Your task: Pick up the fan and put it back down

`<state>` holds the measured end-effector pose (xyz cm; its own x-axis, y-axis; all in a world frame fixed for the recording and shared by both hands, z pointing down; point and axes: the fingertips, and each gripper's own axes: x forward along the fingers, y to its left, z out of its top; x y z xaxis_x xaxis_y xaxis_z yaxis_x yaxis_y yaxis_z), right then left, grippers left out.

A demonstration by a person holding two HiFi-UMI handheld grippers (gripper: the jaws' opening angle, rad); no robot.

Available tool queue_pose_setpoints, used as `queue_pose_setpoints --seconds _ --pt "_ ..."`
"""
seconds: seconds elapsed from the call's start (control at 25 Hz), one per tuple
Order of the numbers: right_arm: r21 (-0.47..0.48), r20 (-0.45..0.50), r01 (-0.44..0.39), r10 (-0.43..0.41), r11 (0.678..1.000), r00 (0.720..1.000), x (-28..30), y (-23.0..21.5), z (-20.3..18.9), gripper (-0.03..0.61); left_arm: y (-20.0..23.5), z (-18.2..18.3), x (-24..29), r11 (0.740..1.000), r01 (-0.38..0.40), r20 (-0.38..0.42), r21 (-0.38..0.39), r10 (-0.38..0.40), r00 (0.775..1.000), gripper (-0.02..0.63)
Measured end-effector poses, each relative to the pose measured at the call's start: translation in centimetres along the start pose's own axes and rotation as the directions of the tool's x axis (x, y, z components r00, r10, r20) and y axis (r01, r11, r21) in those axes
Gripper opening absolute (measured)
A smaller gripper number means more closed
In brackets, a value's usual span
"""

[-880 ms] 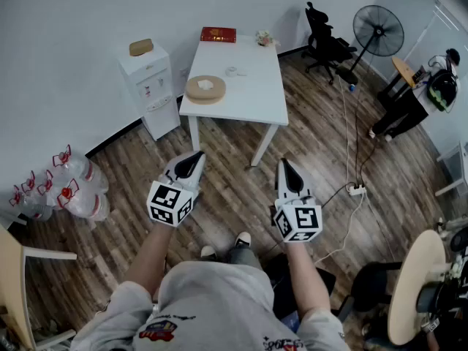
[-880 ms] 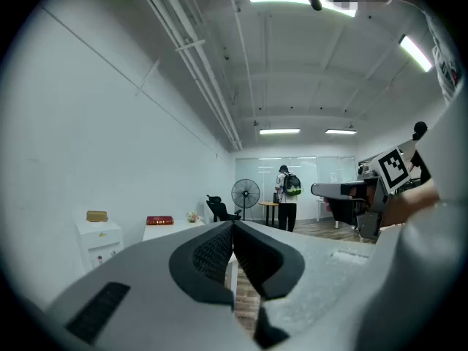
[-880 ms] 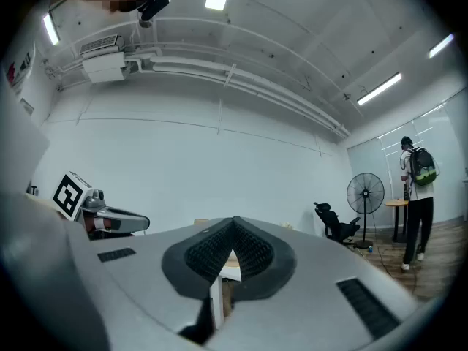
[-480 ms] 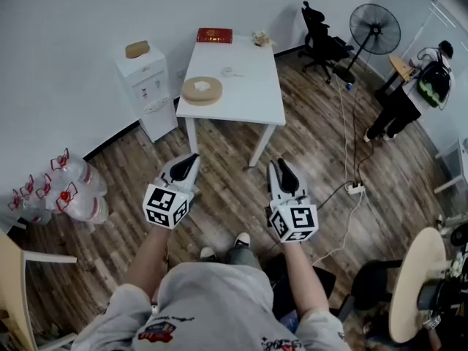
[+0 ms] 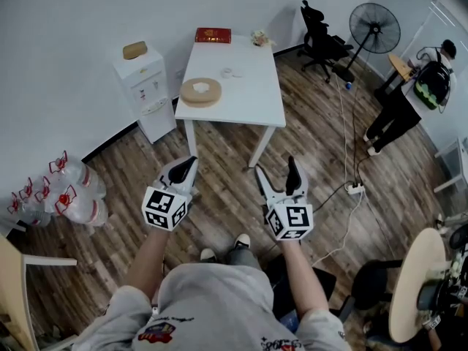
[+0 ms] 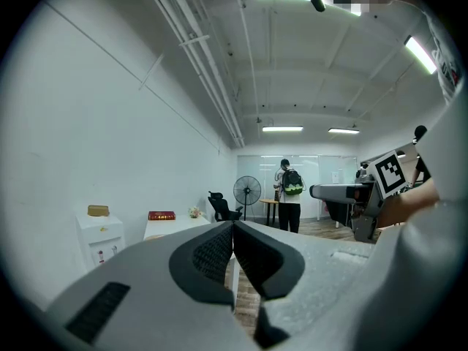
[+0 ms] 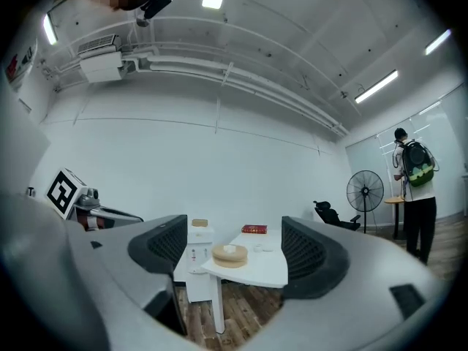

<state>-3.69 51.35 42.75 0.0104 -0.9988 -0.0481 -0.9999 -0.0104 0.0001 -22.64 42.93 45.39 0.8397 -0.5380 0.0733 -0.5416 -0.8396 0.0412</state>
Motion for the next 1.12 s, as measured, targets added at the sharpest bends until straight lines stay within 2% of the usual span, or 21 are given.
queue_pose_setpoints --seconds 0.28,0.56,0.88,1.12 --pt "0.009 -0.008 0.006 -0.006 1.0 1.0 1.7 -0.2 -0.7 0.387 1.5 -0.7 1.1 1.0 0.006 -0.016 -0.011 -0.006 1.0 0.005" --pt "0.03 -0.039 0.019 -0.018 0.999 0.999 5.5 -2.7 -2.2 0.377 3.5 -1.8 5.1 1.0 0.008 -0.047 -0.024 -0.009 0.999 0.005" --pt "0.047 -0.039 0.007 -0.006 0.999 0.999 13.9 -8.2 -2.9 0.373 7.2 -0.6 13.8 1.0 -0.005 -0.056 -0.013 0.004 0.998 0.005" --pt "0.056 -0.042 -0.036 0.038 0.998 0.998 22.5 -13.6 -2.3 0.368 11.1 1.7 21.5 0.999 -0.053 -0.06 -0.003 0.052 0.997 0.005"
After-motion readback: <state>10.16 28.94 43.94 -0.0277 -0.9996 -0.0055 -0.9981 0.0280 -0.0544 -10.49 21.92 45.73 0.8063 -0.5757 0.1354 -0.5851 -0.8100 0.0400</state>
